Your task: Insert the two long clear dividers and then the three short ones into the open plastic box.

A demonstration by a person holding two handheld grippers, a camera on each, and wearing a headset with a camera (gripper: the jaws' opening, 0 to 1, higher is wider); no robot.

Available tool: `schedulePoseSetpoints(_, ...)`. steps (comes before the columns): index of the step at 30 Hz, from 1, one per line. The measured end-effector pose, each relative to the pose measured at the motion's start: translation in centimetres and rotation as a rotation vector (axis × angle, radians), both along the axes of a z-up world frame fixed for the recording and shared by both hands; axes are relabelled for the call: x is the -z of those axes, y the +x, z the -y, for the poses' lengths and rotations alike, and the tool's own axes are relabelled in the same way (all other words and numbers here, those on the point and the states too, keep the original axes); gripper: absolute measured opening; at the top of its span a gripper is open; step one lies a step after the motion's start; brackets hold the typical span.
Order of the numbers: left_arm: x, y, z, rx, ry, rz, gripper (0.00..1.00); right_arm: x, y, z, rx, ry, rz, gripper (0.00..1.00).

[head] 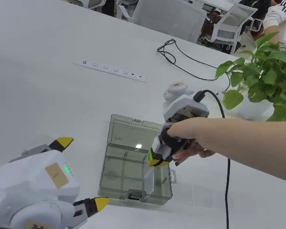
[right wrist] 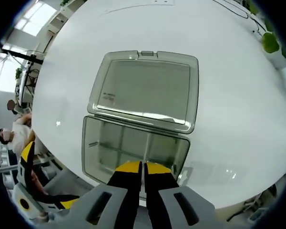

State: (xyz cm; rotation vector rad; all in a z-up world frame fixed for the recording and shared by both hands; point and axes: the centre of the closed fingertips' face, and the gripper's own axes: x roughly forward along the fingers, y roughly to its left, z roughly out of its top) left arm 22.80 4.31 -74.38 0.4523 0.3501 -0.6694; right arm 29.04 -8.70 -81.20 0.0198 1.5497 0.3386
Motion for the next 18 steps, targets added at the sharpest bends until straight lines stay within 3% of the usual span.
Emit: schedulePoseSetpoints(18,0.19,-0.23,0.02,0.018,-0.002,-0.004,0.8,0.78,-0.09,-0.02,-0.044,-0.018,0.024,0.04)
